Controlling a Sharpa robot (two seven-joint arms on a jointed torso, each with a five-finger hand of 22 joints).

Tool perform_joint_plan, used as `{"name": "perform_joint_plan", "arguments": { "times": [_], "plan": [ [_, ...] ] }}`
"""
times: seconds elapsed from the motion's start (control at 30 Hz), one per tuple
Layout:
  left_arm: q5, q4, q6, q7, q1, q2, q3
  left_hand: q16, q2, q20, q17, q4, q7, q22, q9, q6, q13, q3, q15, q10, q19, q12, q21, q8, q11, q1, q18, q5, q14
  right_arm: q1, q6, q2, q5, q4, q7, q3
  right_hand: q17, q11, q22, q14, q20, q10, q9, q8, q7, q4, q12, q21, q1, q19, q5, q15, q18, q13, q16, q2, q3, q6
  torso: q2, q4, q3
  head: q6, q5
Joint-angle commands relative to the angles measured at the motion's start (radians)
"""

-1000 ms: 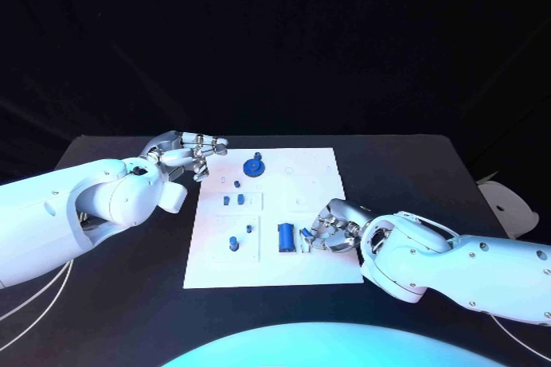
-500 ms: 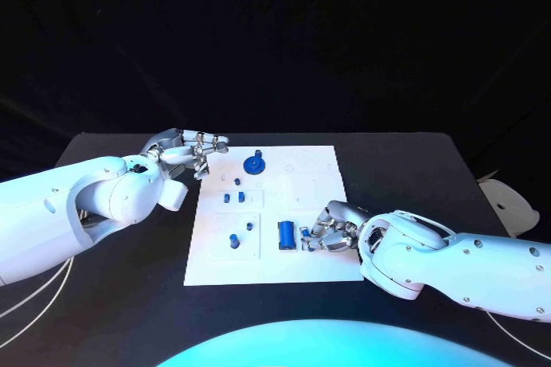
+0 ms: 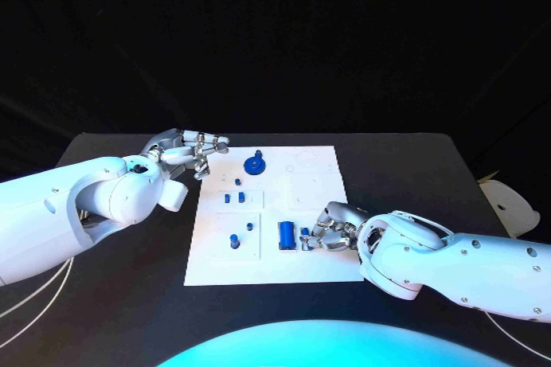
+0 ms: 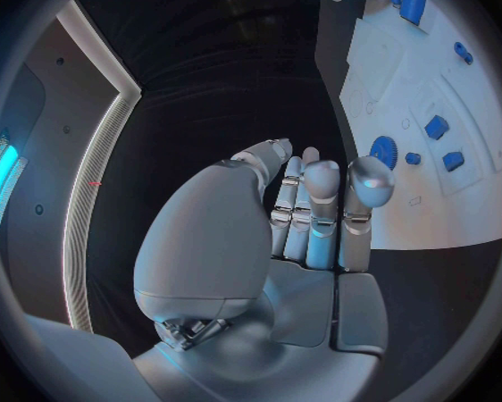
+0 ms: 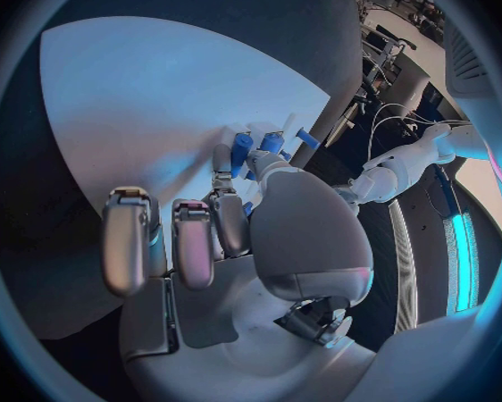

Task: Assemble the parts on the task board

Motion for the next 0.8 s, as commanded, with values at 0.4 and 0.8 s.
{"name": "perform_joint_plan", "arguments": {
  "times": [0.4, 0.8],
  "plan": [
    [-0.002, 0.001, 0.018, 0.002, 0.001, 0.002, 0.001, 0.003, 0.001, 0.003, -0.002, 0.001, 0.000, -0.001, -0.002, -0.010, 0.002, -0.001, 0.007, -0.009, 0.003, 0.008, -0.006, 0.005, 0.000, 0.000, 0.009, 0.006, -0.001, -0.001, -0.025, 0.002, -0.025, 0.003, 0.011, 0.000, 0.189, -0.003, 0.213, 0.089, -0.006, 0.018, 0.000, -0.001, 0.005, 0.002, 0.000, -0.003, -0.064, 0.037, -0.086, -0.005, -0.008, 0.093, 0.004, 0.016, -0.085, -0.003, 0.000, -0.0009, 0.0003, -0.002, 0.001],
    [-0.002, -0.002, 0.018, 0.002, 0.001, 0.002, 0.000, 0.003, 0.001, 0.003, -0.002, 0.001, 0.000, -0.001, -0.002, -0.010, 0.002, -0.001, 0.007, -0.009, 0.003, 0.008, -0.006, 0.005, 0.000, 0.000, 0.009, 0.006, -0.001, 0.000, 0.009, -0.041, -0.036, 0.040, 0.026, 0.000, 0.192, -0.005, 0.215, 0.090, -0.008, 0.020, 0.001, 0.001, 0.003, -0.015, 0.004, 0.003, 0.001, 0.039, -0.067, -0.007, -0.009, 0.098, 0.006, 0.030, -0.093, -0.005, -0.001, 0.0000, 0.0010, -0.001, 0.002]
  ]
}}
